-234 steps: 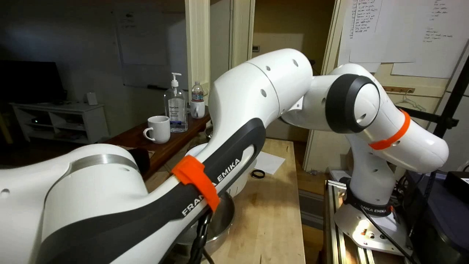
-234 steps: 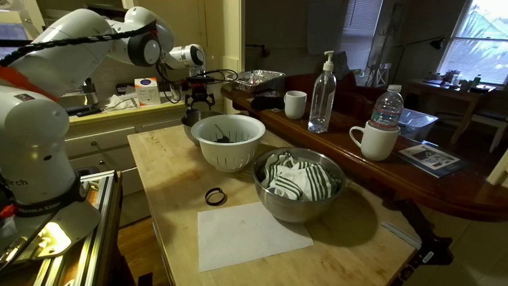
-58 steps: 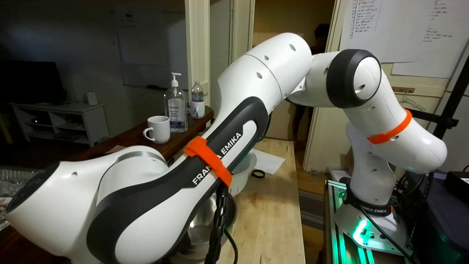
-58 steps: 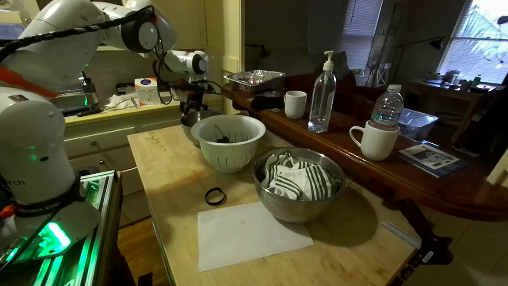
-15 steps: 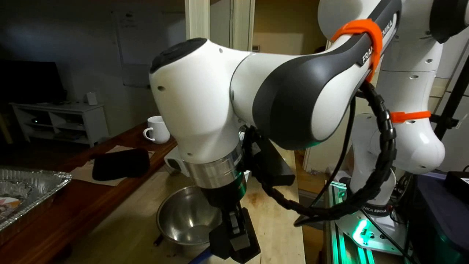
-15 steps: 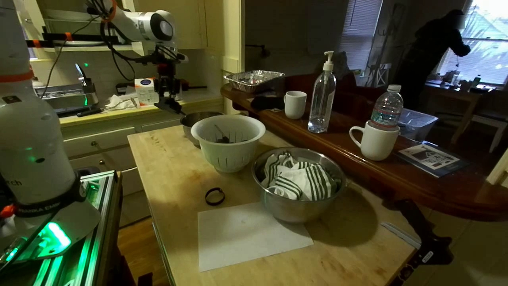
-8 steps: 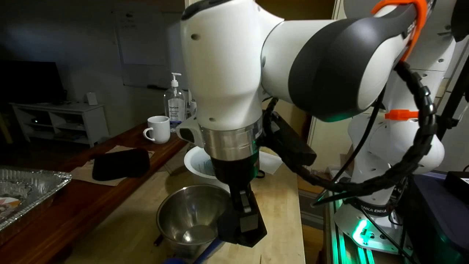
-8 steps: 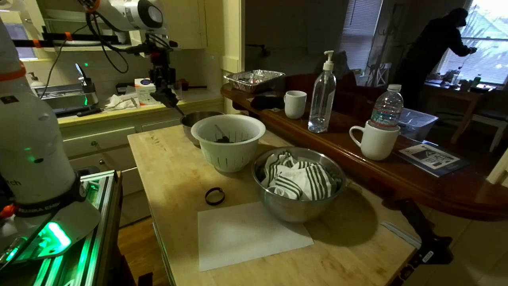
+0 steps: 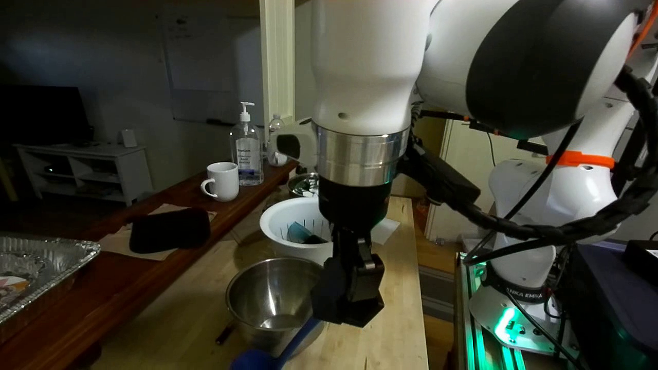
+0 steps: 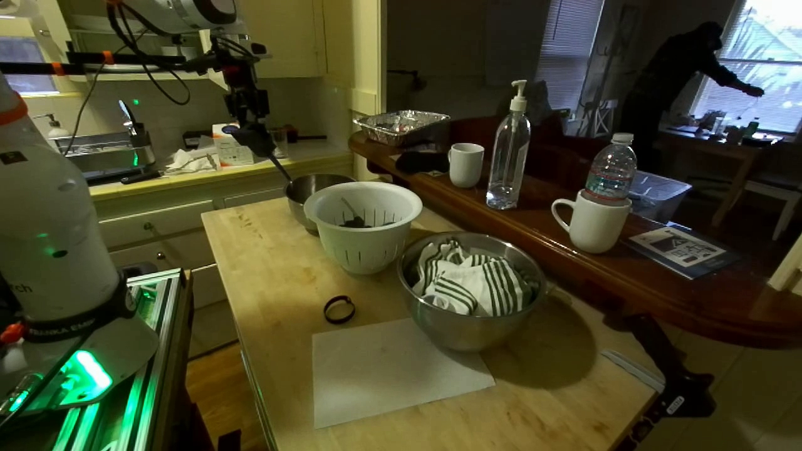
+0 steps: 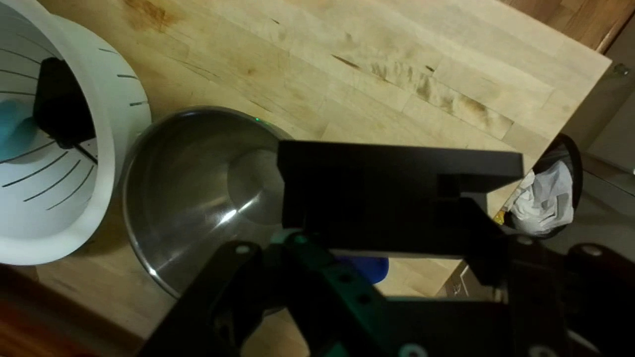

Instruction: Put the blue spoon on the top countertop

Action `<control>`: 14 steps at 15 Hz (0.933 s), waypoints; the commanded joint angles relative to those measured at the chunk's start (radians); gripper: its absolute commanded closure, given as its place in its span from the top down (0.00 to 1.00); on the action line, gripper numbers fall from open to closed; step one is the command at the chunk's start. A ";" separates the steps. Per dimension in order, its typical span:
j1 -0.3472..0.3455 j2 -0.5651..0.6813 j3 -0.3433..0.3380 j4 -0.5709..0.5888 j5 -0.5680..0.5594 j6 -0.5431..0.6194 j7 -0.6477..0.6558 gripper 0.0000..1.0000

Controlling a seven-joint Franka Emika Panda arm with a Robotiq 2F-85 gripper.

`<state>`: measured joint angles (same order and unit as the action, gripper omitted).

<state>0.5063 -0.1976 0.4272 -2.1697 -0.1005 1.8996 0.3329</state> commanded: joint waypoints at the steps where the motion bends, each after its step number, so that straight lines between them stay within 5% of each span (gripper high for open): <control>1: -0.026 -0.095 0.032 -0.054 -0.007 0.019 0.006 0.42; 14: -0.055 -0.220 0.085 -0.049 -0.163 -0.010 -0.032 0.42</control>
<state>0.4773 -0.3595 0.4798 -2.1955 -0.2076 1.8999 0.3137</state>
